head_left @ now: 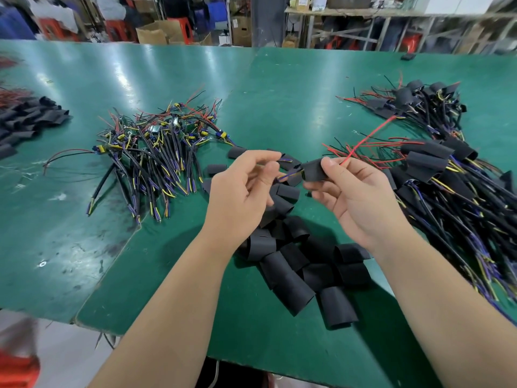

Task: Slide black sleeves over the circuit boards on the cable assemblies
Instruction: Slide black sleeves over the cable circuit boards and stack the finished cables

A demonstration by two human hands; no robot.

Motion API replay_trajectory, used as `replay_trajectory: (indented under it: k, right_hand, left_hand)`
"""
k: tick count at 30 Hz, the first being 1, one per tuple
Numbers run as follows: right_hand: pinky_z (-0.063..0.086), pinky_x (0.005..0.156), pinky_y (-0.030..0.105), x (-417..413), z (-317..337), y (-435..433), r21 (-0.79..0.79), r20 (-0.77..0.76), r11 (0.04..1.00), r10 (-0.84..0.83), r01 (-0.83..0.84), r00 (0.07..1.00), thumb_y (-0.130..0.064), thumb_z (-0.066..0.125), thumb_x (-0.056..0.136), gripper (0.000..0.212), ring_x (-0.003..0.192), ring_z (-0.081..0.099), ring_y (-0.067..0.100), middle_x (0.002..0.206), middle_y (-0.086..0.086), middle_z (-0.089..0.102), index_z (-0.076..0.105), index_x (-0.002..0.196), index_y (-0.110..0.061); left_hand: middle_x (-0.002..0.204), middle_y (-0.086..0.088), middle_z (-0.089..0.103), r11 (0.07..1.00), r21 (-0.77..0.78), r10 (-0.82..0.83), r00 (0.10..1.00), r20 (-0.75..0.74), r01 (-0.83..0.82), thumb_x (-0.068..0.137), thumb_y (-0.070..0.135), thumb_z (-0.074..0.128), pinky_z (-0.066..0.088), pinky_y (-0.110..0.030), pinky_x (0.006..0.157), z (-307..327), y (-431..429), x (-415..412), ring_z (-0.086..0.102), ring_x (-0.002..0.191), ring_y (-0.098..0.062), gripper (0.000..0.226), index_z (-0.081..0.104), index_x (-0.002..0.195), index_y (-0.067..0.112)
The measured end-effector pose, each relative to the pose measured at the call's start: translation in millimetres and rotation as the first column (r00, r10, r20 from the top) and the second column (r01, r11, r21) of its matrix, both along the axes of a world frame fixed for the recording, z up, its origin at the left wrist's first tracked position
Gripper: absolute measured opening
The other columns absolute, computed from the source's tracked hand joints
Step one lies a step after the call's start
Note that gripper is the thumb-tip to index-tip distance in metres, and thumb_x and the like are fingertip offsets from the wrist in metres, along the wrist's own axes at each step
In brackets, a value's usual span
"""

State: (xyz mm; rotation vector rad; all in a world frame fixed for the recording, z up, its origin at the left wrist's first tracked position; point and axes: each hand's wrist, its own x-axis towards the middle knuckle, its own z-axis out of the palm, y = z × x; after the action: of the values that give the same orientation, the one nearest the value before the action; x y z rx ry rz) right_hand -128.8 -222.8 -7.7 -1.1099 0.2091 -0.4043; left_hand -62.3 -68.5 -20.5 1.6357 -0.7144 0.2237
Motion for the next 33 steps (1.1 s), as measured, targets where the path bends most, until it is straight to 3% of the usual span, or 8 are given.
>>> replay_trajectory:
  k: [5,8,13,17,19,22,27,33]
  right_hand:
    - [0.051,0.057,0.021,-6.7,25.5,-36.6,0.299,-0.046,0.925,-0.233,0.236,0.971,-0.022,0.052,0.097,0.015,0.059,0.066,0.014,0.070,0.006,0.068,0.061,0.088,-0.013]
    - [0.047,0.051,0.019,-17.6,38.3,-60.9,0.290,-0.009,0.883,-0.384,0.370,0.923,-0.019,0.057,0.095,0.008,0.054,0.063,0.014,0.068,0.004,0.065,0.062,0.095,-0.012]
    - [0.041,0.038,0.020,-30.4,39.2,-71.2,-0.292,0.102,0.797,-0.524,0.529,0.846,-0.018,0.071,0.085,0.022,0.044,0.060,0.011,0.073,0.003,0.061,0.049,0.083,-0.022]
    - [0.049,0.061,0.026,-28.5,23.0,-66.6,-0.929,0.010,0.293,-0.594,0.228,0.805,-0.015,0.077,0.075,0.019,0.063,0.067,0.018,0.072,0.004,0.067,0.060,0.072,-0.022]
    - [0.047,0.073,0.032,-27.7,15.1,-61.2,-0.995,-0.085,0.090,-0.648,-0.035,0.757,-0.012,0.074,0.074,0.018,0.080,0.064,0.029,0.081,0.007,0.069,0.061,0.067,-0.024]
    - [0.048,0.079,0.042,-27.8,13.0,-51.1,-0.977,-0.184,0.056,-0.699,-0.204,0.691,-0.008,0.068,0.078,0.017,0.093,0.059,0.040,0.101,0.017,0.064,0.068,0.072,-0.024]
    - [0.049,0.060,0.038,-28.5,15.2,-49.5,-0.960,-0.267,0.118,-0.657,-0.254,0.705,-0.001,0.056,0.078,0.033,0.055,0.043,0.032,0.052,0.014,0.047,0.050,0.048,-0.012]
    - [0.034,0.049,0.031,-24.1,9.5,-54.4,-0.954,-0.291,0.141,-0.652,-0.266,0.700,0.002,0.049,0.082,0.039,0.052,0.035,0.027,0.052,0.011,0.038,0.037,0.048,-0.012]
  left_hand:
    - [0.080,0.012,0.069,0.976,0.015,0.218,0.976,0.014,-0.219,0.101,0.032,0.037,0.047,-0.021,0.056,-3.2,12.4,16.6,0.057,0.053,-0.004,0.024,0.060,0.099,0.027]
    - [0.080,0.016,0.066,0.900,0.086,0.428,0.904,0.000,-0.426,0.099,0.027,0.041,0.048,-0.023,0.070,-7.1,20.4,30.0,0.061,0.068,-0.005,0.018,0.060,0.098,0.026]
    - [0.132,-0.006,0.050,0.568,0.554,0.678,0.727,0.105,-0.609,0.088,0.017,0.052,0.032,-0.042,0.100,-16.2,40.7,51.0,0.042,0.122,-0.029,0.044,0.049,0.131,0.022]
    - [0.139,-0.007,0.043,0.361,0.784,0.676,0.720,0.154,-0.506,0.092,0.032,0.050,0.026,-0.045,0.102,-21.0,46.9,57.8,0.034,0.127,-0.031,0.040,0.052,0.132,0.029]
    - [0.128,-0.004,0.053,0.285,0.800,0.672,0.706,0.226,-0.527,0.091,0.038,0.053,0.029,-0.043,0.096,-21.8,49.0,61.1,0.040,0.121,-0.030,0.032,0.062,0.121,0.032]
    - [0.103,0.001,0.067,0.260,0.768,0.706,0.658,0.262,-0.585,0.091,0.038,0.055,0.027,-0.040,0.088,-21.5,51.8,66.5,0.045,0.111,-0.029,0.023,0.069,0.108,0.035]
    - [0.086,-0.004,0.070,0.262,0.745,0.745,0.619,0.247,-0.613,0.087,0.053,0.056,0.025,-0.040,0.086,-24.4,49.6,77.3,0.051,0.105,-0.030,0.037,0.063,0.108,0.023]
    - [0.069,-0.003,0.060,0.188,0.782,0.726,0.620,0.297,-0.594,0.092,0.046,0.051,0.026,-0.041,0.088,-26.3,44.2,82.4,0.052,0.093,-0.031,0.032,0.069,0.082,0.022]
